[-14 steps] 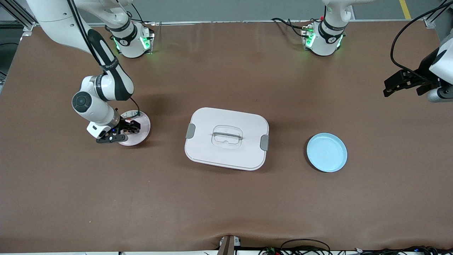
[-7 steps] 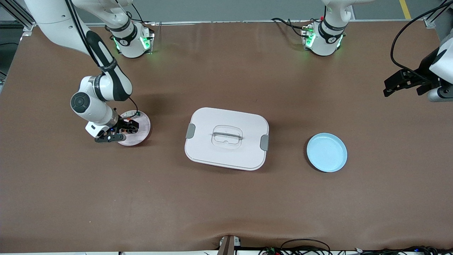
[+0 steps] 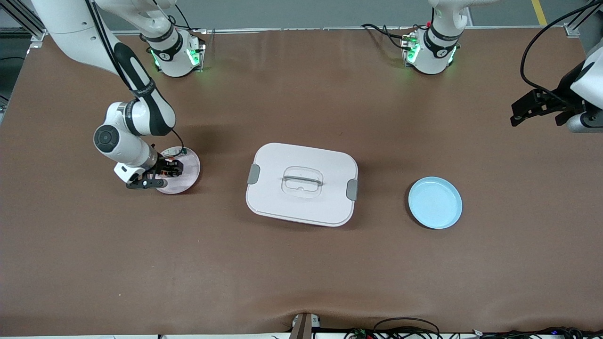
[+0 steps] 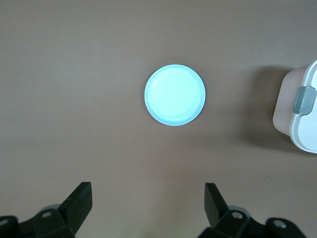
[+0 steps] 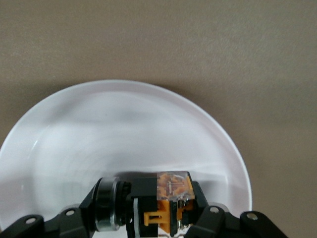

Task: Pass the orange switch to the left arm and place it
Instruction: 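Lift the orange switch with the right gripper toward the white box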

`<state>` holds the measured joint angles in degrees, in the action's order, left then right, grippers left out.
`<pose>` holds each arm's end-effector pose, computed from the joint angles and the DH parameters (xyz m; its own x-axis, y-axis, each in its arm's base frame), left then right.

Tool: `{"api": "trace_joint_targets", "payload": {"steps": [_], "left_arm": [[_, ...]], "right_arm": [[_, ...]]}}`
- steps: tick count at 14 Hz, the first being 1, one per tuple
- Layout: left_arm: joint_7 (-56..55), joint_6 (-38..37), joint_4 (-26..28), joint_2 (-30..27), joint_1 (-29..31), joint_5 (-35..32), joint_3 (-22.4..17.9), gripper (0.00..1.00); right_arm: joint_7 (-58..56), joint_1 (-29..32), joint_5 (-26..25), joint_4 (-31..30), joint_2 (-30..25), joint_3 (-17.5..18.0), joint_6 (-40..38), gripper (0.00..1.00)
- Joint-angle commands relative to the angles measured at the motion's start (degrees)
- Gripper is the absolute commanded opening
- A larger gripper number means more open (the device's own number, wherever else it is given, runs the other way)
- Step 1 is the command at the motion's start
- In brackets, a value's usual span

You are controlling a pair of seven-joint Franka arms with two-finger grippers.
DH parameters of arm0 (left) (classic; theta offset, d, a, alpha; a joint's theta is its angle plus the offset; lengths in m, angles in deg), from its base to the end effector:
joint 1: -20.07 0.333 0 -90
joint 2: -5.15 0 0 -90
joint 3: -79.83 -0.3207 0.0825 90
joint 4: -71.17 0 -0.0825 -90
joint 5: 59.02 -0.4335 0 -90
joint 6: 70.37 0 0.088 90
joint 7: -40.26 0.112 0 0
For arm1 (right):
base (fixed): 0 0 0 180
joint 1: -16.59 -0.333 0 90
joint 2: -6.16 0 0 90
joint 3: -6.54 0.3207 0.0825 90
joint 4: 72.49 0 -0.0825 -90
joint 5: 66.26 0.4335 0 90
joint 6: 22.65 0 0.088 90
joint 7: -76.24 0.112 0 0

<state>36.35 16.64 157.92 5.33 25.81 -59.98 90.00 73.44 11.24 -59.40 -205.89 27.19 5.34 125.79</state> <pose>0.5985 -0.0442 0.6472 1.0000 -0.0082 0.0026 -0.0082 -0.9998 -0.0160 0.5282 0.0355 0.1267 0.9944 0.0195 -0.1039 0.0144 -0.9987 -0.0492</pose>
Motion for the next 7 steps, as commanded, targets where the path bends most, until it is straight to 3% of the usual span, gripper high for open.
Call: {"api": "trace_joint_targets", "payload": {"steps": [1,7], "left_arm": [[0.8,-1.1,-0.1,-0.7,0.2,-0.5,-0.1,1.0],[0.5,-2.7,-0.3,-0.6,0.6,-0.8,-0.2,1.0]], "right_arm": [[3.8,-1.2,2.4,1.3,-1.3,0.5,-4.4,0.0],[16.9,-5.3,9.0,10.2,-5.0,0.6,-21.7,0.0]]}}
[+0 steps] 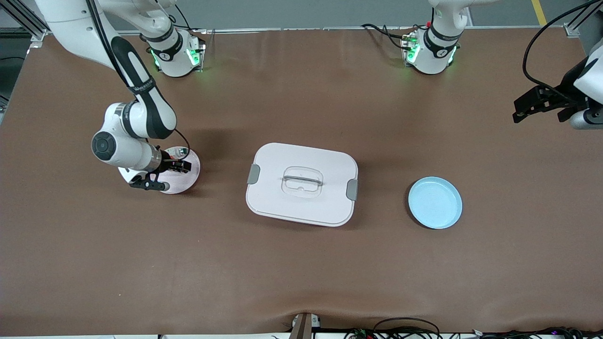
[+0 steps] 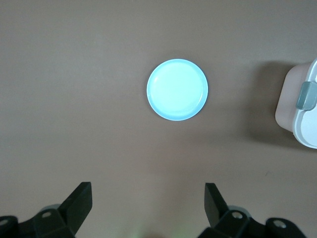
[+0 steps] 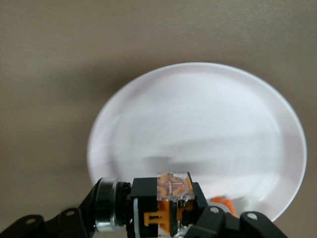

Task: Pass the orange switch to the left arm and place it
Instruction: 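Lift the orange switch with the right gripper toward the white box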

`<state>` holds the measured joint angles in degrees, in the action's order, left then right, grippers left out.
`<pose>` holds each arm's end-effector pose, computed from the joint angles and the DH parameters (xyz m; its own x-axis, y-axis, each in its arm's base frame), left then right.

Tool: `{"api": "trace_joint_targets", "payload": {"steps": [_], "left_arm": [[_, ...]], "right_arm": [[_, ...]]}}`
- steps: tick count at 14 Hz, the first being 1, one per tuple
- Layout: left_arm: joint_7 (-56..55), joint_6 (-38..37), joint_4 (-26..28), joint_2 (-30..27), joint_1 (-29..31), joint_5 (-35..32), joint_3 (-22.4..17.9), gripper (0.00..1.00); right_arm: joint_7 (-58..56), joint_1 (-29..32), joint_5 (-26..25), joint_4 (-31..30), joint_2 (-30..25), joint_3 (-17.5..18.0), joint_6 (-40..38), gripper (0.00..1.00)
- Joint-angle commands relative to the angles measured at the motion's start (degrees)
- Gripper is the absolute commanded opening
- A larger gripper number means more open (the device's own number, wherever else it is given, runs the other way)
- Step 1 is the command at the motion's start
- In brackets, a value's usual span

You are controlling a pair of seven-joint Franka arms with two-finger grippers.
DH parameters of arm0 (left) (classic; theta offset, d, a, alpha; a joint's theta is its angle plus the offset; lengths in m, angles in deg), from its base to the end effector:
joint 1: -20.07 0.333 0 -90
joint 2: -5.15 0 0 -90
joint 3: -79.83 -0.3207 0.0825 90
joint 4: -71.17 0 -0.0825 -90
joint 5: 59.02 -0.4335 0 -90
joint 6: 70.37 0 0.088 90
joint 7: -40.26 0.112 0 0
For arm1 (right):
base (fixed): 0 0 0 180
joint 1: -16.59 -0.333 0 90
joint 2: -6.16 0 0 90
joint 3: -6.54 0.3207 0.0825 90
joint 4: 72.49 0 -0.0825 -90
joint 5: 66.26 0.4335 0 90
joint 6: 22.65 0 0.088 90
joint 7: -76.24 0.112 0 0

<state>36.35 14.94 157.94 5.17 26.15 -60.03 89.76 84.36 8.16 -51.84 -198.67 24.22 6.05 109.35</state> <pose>0.5947 -0.0379 0.6461 0.9997 0.0025 -0.0246 0.0020 -0.9998 -0.0193 0.5548 0.0833 0.1811 0.9550 -0.1717 -0.2418 -0.2028 -0.9730 -0.1099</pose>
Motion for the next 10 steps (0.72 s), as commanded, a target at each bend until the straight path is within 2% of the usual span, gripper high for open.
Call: {"api": "trace_joint_targets", "payload": {"steps": [1,7,10], "left_arm": [[0.3,-1.0,-0.3,-0.4,0.3,-0.7,0.0,1.0],[-0.1,-0.8,-0.3,0.2,-0.3,0.0,0.8,1.0],[-0.1,-0.9,0.5,0.3,-0.9,0.1,1.0,1.0]], "right_arm": [[9.2,-3.4,1.5,4.7,-2.2,-0.1,-7.4,0.0],[42.5,-14.2,2.7,18.5,-1.4,0.0,-15.5,0.0],[54.2,-18.6,10.4,25.0,-1.1,0.0,-15.5,0.0]]}}
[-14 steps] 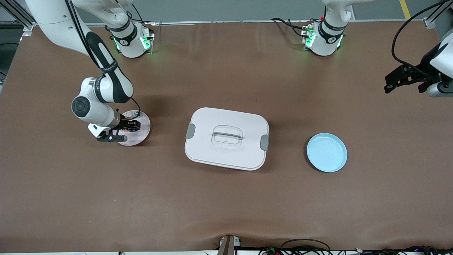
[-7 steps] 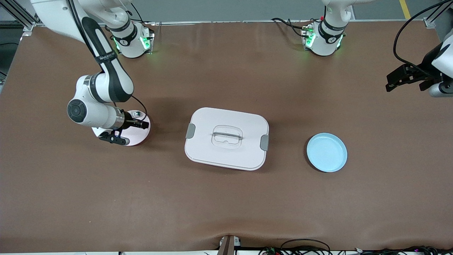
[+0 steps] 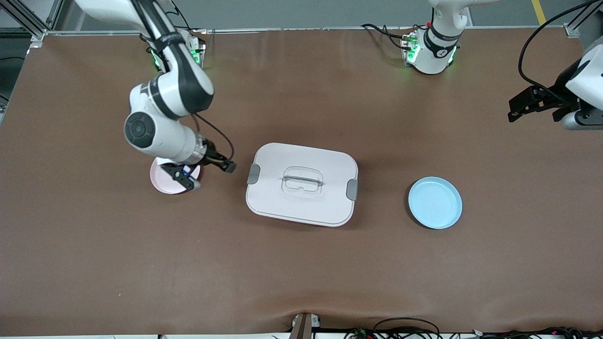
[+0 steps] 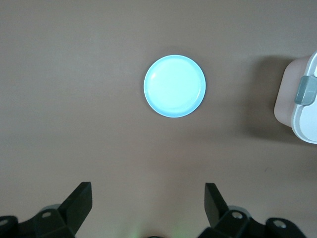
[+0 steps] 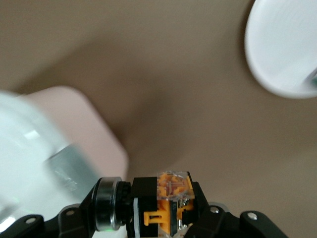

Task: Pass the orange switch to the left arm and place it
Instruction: 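Lift the orange switch with the right gripper toward the white box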

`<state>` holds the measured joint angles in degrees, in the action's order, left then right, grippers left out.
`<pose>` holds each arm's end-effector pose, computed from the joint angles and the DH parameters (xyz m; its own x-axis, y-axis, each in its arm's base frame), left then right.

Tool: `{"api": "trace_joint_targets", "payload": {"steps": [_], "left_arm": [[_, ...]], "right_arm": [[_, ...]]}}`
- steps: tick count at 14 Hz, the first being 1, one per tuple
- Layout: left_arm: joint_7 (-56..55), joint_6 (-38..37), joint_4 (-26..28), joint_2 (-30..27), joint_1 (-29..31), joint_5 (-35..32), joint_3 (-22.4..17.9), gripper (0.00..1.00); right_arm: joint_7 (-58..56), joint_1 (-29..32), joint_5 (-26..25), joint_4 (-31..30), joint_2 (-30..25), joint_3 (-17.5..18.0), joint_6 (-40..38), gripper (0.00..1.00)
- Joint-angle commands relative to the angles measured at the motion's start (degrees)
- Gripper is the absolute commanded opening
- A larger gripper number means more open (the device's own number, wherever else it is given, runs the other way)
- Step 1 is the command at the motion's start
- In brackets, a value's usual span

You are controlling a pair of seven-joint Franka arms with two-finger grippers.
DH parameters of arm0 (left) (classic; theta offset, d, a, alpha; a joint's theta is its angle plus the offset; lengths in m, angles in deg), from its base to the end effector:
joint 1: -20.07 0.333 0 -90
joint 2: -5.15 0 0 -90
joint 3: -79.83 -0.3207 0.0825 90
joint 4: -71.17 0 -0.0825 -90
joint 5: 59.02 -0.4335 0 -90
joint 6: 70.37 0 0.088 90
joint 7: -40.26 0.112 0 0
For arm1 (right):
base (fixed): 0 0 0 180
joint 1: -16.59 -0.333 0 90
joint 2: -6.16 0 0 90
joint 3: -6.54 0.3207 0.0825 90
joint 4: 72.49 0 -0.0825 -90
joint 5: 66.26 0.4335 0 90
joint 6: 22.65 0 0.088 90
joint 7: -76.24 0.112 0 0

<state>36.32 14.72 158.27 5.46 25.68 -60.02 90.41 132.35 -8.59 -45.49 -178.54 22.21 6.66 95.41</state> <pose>0.5949 -0.0493 0.6399 0.9991 -0.0165 -0.0392 -0.0172 -0.9997 -0.0192 0.5888 0.3008 0.3432 0.7246 -0.6187 -0.3036 -0.6679 -0.7391 -0.0877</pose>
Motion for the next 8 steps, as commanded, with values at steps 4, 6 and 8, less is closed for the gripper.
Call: {"api": "trace_joint_targets", "payload": {"steps": [4,6,8], "left_arm": [[-0.3,0.8,1.4,-0.1,-1.2,2.5,1.9,1.0],[-0.4,2.5,2.4,-0.5,-0.7,5.7,2.6,1.0],[-0.2,3.0,2.3,-0.5,-0.4,13.4,2.3,1.0]], "right_arm": [[22.5,-6.3,8.9,15.1,5.2,-0.7,-1.5,0.0],[31.1,-8.6,11.6,21.3,8.8,-0.7,-1.5,0.0],[39.9,-10.9,12.3,27.7,13.3,-0.7,-0.7,0.0]]}}
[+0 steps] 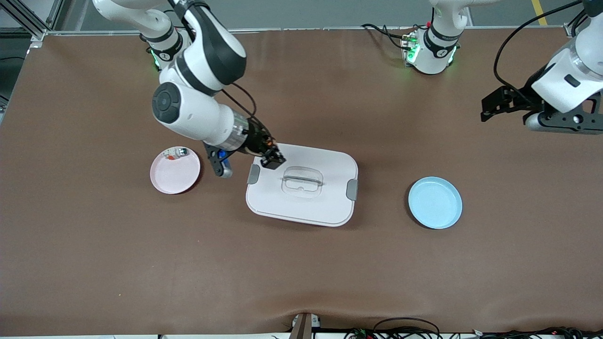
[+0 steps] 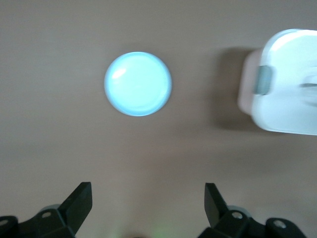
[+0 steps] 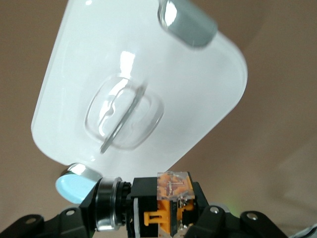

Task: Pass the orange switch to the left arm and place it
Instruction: 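Carry the switch over the box while the left gripper reaches it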

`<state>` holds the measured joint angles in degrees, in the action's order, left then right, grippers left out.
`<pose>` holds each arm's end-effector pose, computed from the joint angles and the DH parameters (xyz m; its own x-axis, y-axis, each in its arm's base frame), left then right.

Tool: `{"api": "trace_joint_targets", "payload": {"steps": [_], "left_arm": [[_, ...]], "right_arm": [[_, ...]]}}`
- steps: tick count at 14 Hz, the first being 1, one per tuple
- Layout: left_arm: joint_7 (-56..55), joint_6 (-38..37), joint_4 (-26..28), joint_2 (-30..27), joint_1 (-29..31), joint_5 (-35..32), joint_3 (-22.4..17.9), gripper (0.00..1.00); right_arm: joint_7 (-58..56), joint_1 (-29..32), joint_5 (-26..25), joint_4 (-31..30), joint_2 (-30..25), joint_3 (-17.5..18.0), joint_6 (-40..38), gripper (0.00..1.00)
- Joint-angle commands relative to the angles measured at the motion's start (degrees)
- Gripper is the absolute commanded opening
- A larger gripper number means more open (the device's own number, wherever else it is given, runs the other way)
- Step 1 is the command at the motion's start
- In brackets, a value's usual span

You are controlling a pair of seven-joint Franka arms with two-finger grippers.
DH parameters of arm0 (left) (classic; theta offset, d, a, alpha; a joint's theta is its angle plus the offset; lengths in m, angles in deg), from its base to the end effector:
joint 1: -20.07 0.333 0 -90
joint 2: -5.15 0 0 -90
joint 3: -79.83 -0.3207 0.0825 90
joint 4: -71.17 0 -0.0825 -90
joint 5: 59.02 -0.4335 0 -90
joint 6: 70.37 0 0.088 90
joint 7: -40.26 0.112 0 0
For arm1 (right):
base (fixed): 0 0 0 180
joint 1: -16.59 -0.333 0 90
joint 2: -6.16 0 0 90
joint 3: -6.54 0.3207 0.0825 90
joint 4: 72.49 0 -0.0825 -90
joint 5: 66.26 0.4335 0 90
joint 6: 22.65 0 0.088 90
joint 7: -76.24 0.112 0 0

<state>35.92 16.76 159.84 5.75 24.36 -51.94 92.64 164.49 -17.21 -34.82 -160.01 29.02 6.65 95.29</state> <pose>0.5933 -0.1027 0.6267 0.9958 -0.0796 -0.0461 -0.0734 -0.9898 0.1224 0.5980 0.4380 0.4313 0.3534 -0.7985 -0.4873 -0.9289 -0.3612 -0.0818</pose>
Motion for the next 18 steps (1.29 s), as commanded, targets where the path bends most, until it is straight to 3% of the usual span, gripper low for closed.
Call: {"api": "trace_joint_targets", "payload": {"steps": [1,4,7,10,14,18], "left_arm": [[-0.1,0.9,0.5,-0.9,0.8,6.0,0.2,1.0],[-0.8,1.4,-0.1,-0.8,0.5,8.5,0.5,1.0],[-1.5,0.8,-0.3,-1.5,0.2,13.0,0.7,1.0],[-4.3,1.6,0.0,-1.0,0.2,17.0,3.0,1.0],[-3.5,10.7,1.5,2.1,-0.2,20.3,8.2,1.0],[-3.5,20.3,0.9,6.6,-0.7,20.2,12.3,0.99]], "right_arm": [[11.4,-3.2,1.6,12.9,8.8,-0.7,-0.5,0.0],[20.1,-5.6,1.6,19.1,13.2,-0.6,2.4,0.0],[28.9,-7.8,2.7,19.7,15.2,-0.4,14.1,0.0],[33.2,-8.1,4.2,21.5,15.5,0.1,15.5,0.0],[36.2,-8.6,9.1,24.7,15.5,0.4,15.6,0.0],[38.2,-8.9,9.7,26.4,15.4,0.5,15.6,0.0]]}}
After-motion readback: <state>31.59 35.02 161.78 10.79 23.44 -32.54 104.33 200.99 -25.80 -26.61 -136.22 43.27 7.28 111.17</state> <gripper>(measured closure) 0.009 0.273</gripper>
